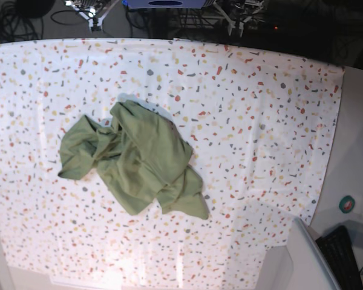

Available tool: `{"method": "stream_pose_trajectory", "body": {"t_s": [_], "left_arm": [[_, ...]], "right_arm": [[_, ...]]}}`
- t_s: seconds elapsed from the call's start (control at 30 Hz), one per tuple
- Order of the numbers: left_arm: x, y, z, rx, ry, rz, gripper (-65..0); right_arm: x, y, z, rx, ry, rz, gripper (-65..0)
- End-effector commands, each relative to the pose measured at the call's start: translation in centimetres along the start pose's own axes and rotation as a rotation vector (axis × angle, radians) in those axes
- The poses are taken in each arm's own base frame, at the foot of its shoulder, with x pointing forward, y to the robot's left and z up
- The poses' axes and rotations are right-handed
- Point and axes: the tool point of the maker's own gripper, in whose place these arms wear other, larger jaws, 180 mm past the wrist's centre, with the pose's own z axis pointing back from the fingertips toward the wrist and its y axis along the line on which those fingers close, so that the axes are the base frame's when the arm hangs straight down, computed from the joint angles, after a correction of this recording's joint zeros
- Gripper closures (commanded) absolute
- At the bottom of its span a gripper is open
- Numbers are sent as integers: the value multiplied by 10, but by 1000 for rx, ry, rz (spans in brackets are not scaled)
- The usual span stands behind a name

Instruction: Layout the t-shirt on the table in an organized manner, then fold the t-shirt properly

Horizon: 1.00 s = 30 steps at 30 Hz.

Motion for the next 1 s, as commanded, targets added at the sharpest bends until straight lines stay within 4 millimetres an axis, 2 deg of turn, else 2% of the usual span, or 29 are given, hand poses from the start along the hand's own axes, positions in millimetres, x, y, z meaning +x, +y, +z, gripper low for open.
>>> {"method": "stream_pose_trajectory", "body": {"t_s": [0.0,0.1,0.17,0.23,0.3,0.43,0.57,0.7,0.8,0.87,0.97], "left_arm": [[-4,0,0,2,10,-6,0],[-14,0,2,2,18,-9,0],[-20,10,4,17,14,-15,0],[-31,15,9,23,4,-24,0],[-44,32,18,45,-10,-36,0],[-54,50,42,65,-81,-79,0],[-53,62,74,75,-161,-123,0],[-52,69,111,61,-232,-102,0],[-43,80,144,29,-296,-16,0],[-28,86,170,-7,-347,9,0],[-2,77,206,-82,-425,20,0]], "right_arm": [[-4,-3,0,0,3,6,0],[-9,-2,1,2,-8,8,0],[-21,-1,4,2,-11,9,0],[-32,-19,10,-25,-37,19,0],[-41,-30,19,-43,-72,24,0],[-50,-48,47,-74,-99,49,0],[-43,-50,76,-81,-133,65,0],[-36,-73,104,-142,-153,-9,0],[-25,-90,129,-187,-195,-53,0],[-14,-98,148,-211,-233,-57,0],[14,-101,175,-224,-303,-38,0]]}}
